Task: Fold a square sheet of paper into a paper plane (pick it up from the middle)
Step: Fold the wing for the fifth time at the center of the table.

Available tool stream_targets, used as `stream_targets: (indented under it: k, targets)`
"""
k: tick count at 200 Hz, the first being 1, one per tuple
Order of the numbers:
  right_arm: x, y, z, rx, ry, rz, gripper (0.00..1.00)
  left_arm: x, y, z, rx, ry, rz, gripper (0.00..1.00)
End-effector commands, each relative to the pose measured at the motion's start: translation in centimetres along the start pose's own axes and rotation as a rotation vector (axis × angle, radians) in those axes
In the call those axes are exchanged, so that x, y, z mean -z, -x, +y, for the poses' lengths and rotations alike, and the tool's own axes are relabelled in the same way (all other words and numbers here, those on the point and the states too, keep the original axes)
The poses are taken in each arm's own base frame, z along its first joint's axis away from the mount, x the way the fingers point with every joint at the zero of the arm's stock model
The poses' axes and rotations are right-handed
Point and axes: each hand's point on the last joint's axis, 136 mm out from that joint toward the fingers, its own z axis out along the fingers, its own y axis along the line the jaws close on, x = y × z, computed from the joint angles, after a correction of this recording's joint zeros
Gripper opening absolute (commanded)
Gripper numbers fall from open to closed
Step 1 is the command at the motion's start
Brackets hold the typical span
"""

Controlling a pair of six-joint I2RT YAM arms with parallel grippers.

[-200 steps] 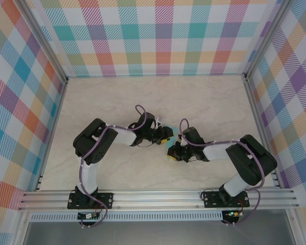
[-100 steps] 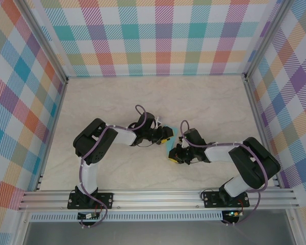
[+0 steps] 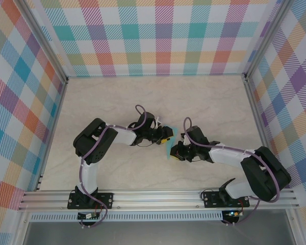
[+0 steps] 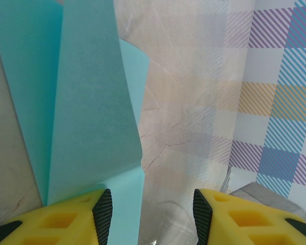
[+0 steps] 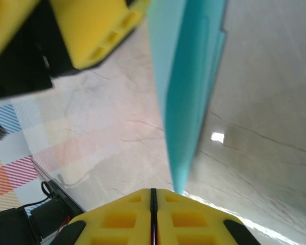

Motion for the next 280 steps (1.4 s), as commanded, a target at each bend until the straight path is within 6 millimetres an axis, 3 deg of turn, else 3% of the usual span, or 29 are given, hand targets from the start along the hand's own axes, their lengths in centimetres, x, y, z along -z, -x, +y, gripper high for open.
stream_targets:
  k: [1, 51, 92, 115, 186, 238, 280]
  targets:
    - [-0.3, 1.8, 2.4, 0.003, 0.079, -0.047, 0.09, -0.7, -1.3, 4.8, 0.081, 0.133, 0.037, 0.48]
    - [-2.7, 3.2, 2.8, -0.026, 0.099, -0.025, 0.09, -0.7, -1.4, 4.7, 0.082, 0.132, 0.043, 0.48]
    - [-3.9, 0.7, -2.6, -0.127, -0.036, 0.038, 0.09, -0.6, -1.4, 4.8, 0.082, 0.136, 0.04, 0.48]
    - [-4.0, -1.0, -4.0, -0.141, -0.047, 0.084, 0.1, -0.6, -1.4, 4.9, 0.083, 0.141, 0.04, 0.48]
    - [-3.0, -2.3, -1.9, -0.042, -0.025, 0.158, 0.12, -0.6, -1.4, 5.3, 0.092, 0.155, 0.036, 0.48]
    - [-3.4, -4.0, -3.5, -0.068, -0.068, 0.22, 0.12, -0.6, -1.4, 5.4, 0.096, 0.162, 0.035, 0.48]
    - [-2.6, -4.1, -2.7, -0.042, -0.051, 0.206, 0.13, -0.7, -1.4, 5.3, 0.095, 0.16, 0.04, 0.48]
